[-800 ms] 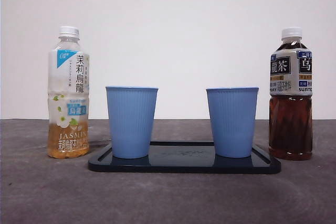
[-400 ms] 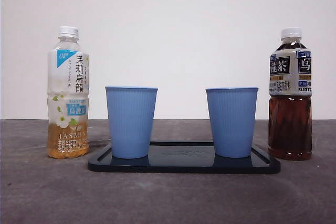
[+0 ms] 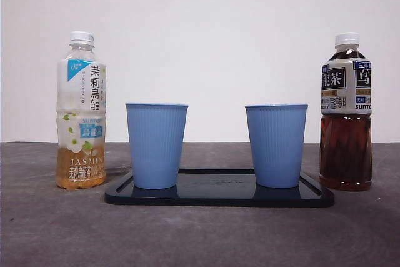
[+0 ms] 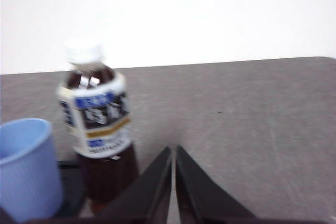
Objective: Pour the drink into the cup
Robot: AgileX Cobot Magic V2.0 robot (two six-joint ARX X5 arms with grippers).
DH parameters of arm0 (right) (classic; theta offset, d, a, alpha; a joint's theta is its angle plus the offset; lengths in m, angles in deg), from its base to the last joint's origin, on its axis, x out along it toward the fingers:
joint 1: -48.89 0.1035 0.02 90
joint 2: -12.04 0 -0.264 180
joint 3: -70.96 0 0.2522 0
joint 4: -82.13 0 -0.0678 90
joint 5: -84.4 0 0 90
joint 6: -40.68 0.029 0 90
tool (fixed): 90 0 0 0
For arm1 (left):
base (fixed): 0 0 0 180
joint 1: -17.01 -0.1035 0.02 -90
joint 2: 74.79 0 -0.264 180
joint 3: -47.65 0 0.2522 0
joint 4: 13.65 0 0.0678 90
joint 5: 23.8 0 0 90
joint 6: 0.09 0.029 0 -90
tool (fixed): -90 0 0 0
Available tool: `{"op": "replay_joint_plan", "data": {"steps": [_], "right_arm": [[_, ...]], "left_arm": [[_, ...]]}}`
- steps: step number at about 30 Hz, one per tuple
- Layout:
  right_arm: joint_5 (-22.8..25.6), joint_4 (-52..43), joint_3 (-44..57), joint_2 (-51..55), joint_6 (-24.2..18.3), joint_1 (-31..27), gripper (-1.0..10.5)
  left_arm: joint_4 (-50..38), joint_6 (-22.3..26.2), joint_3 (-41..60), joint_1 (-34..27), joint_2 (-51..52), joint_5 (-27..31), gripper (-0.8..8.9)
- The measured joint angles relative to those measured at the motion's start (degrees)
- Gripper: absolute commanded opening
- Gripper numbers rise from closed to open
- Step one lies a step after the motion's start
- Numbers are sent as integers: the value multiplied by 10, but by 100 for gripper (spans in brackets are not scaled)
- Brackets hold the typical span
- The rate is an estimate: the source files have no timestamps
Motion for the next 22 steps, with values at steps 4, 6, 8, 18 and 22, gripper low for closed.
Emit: {"op": "replay_joint_plan", "data": {"steps": [4,6,8,18,22], "right_arm": [[1,-22,45,26,-5,-7,9],[8,-32,62,31,-6,-7,9],[21,-24,62,31,-8,-7,9],[45,31,62,30,-22,-7,9],[45,31,62,31,-22,-7,9]], "left_arm": [[0,0,0,0,0,0,7],[0,0,0,0,0,0,7],[0,0,0,0,0,0,7],[0,0,0,0,0,0,7],[0,0,0,0,0,0,7]]}}
